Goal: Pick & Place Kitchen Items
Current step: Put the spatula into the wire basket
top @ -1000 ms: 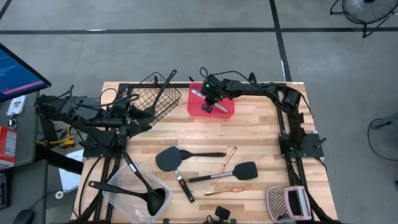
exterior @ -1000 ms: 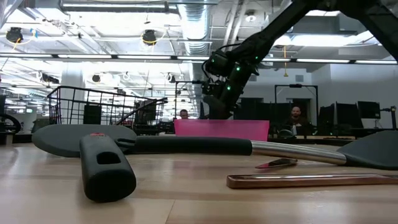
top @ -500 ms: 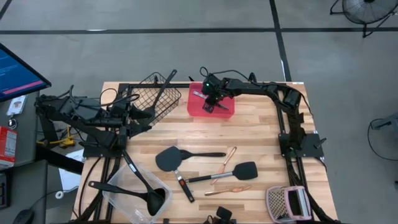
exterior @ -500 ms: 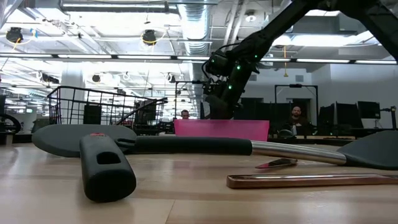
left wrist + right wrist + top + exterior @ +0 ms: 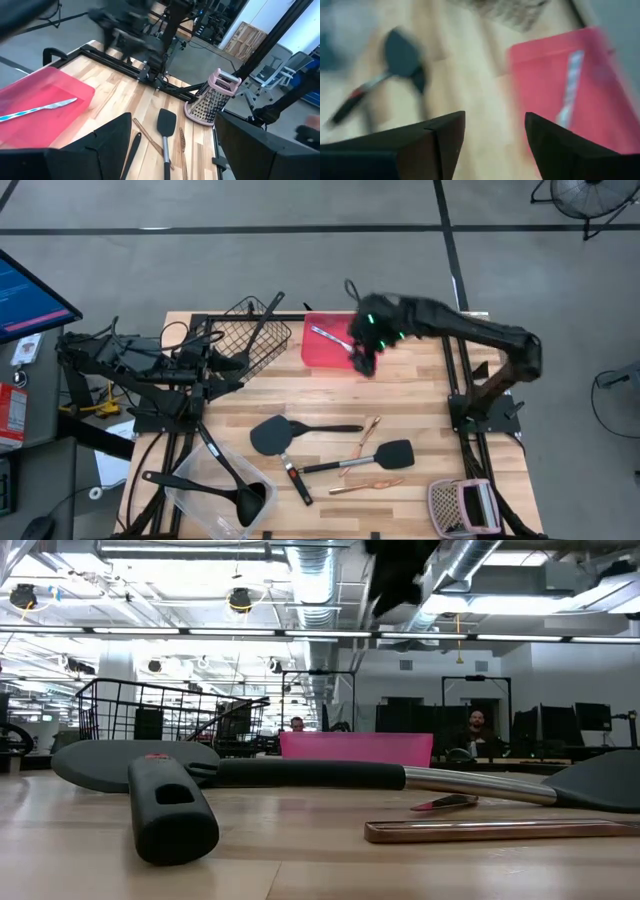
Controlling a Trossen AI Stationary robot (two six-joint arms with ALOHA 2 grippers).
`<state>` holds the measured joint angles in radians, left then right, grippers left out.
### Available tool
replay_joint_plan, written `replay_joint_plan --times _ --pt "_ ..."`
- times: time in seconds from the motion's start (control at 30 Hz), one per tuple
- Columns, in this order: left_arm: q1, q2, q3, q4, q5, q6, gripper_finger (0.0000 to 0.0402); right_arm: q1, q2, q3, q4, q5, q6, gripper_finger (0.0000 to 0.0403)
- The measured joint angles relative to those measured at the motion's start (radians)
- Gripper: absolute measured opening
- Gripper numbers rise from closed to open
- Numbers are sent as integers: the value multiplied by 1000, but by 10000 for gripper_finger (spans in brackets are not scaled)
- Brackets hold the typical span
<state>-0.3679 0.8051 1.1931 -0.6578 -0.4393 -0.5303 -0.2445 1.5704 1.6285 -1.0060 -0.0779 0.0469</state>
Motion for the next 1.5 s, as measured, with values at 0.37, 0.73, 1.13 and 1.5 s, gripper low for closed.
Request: replay_joint_plan --times 0.37,0.73,1.13,1.5 --pt "0 0 0 9 -1 2 271 515 -91 -320 233 133 251 184" --pt "0 0 0 13 -1 -24 271 612 207 -359 642 180 101 239" --pt "0 0 0 14 -1 -24 271 619 449 -288 696 113 67 242" --pt "0 0 0 21 -1 -27 271 624 537 -283 674 132 92 238"
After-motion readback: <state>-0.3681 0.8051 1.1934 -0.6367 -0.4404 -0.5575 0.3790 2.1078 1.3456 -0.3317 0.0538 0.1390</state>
